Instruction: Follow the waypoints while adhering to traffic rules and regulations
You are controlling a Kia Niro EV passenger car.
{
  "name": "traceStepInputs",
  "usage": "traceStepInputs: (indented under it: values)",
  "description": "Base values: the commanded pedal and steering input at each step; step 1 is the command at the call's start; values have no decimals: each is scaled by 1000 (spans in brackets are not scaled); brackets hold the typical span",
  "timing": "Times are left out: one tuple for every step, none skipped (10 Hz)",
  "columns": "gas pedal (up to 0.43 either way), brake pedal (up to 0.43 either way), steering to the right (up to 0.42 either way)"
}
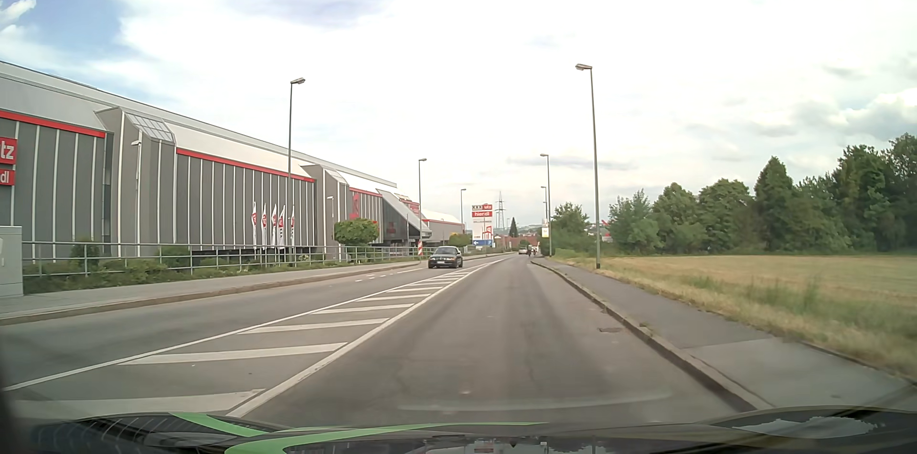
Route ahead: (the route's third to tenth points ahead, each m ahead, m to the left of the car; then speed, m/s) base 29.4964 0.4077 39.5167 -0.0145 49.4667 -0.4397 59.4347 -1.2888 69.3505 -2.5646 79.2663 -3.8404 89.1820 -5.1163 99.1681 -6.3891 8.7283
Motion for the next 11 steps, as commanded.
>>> traceStepInputs:
  values:
    - [299, 0, 21]
    - [287, 0, 16]
    - [287, 0, 12]
    - [287, 0, 9]
    - [240, 0, 9]
    - [240, 0, 8]
    - [240, 0, 8]
    - [240, 0, 8]
    - [240, 0, 8]
    - [240, 0, 8]
    - [240, 0, 8]
